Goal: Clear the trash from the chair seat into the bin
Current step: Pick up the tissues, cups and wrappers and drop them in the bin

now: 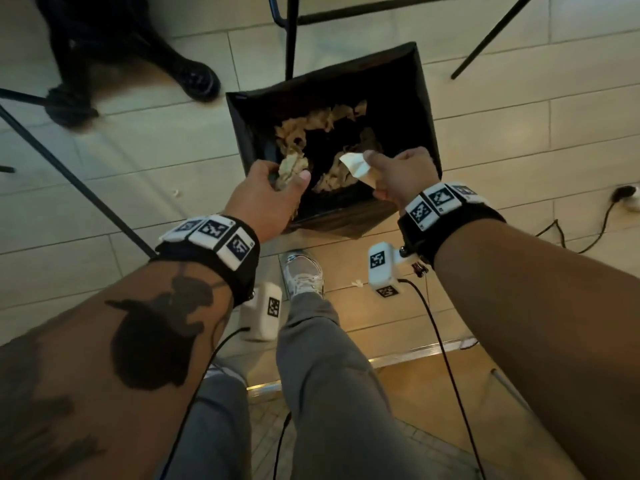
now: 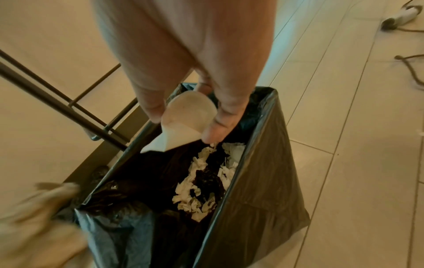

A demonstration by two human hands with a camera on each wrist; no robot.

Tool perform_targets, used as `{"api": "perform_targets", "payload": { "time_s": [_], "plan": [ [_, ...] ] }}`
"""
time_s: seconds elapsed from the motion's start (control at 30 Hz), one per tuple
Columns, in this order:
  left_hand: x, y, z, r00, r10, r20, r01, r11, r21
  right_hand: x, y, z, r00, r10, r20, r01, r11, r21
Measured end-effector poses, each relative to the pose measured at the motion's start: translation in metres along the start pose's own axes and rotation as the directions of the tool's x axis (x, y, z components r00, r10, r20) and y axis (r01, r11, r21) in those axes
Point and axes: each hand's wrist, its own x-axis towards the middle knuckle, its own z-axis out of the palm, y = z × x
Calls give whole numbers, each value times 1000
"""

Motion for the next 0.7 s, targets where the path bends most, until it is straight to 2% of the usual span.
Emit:
{"api": "perform_targets", "payload": {
  "time_s": [0.13, 0.2, 0.3, 0.4, 0.5, 0.57, 0.63, 0.7],
  "plan": [
    [-2, 6, -5, 999, -21, 31, 23, 997, -76, -5, -1, 5, 987, 94, 132, -88, 995, -47],
    [-19, 9, -16, 1000, -7, 7, 8, 998, -57, -16, -4, 4, 973, 134, 188, -107, 983, -150],
    [-57, 6, -34, 999, -24, 27, 25, 999, -40, -47, -13, 0, 939, 160, 304, -108, 977, -181],
    [-106, -3, -55, 994, 16, 110, -11, 999, -38, -78, -9, -10, 936, 108, 336, 14, 940, -341],
    [-173, -11, -85, 977, 128, 172, -132, 991, 12, -112, -2, -21, 947, 33, 319, 152, 831, -536],
    [-221, -19, -108, 958, 204, 202, -212, 977, 19, -141, 1, -23, 937, 41, 346, 189, 773, -605],
    [-265, -30, -134, 943, 280, 182, -284, 959, -4, -175, -2, -19, 929, 51, 366, 225, 708, -669],
    [-306, -45, -162, 931, 346, 113, -344, 938, -35, -217, -14, -6, 912, 8, 410, 309, 645, -699]
  ]
}}
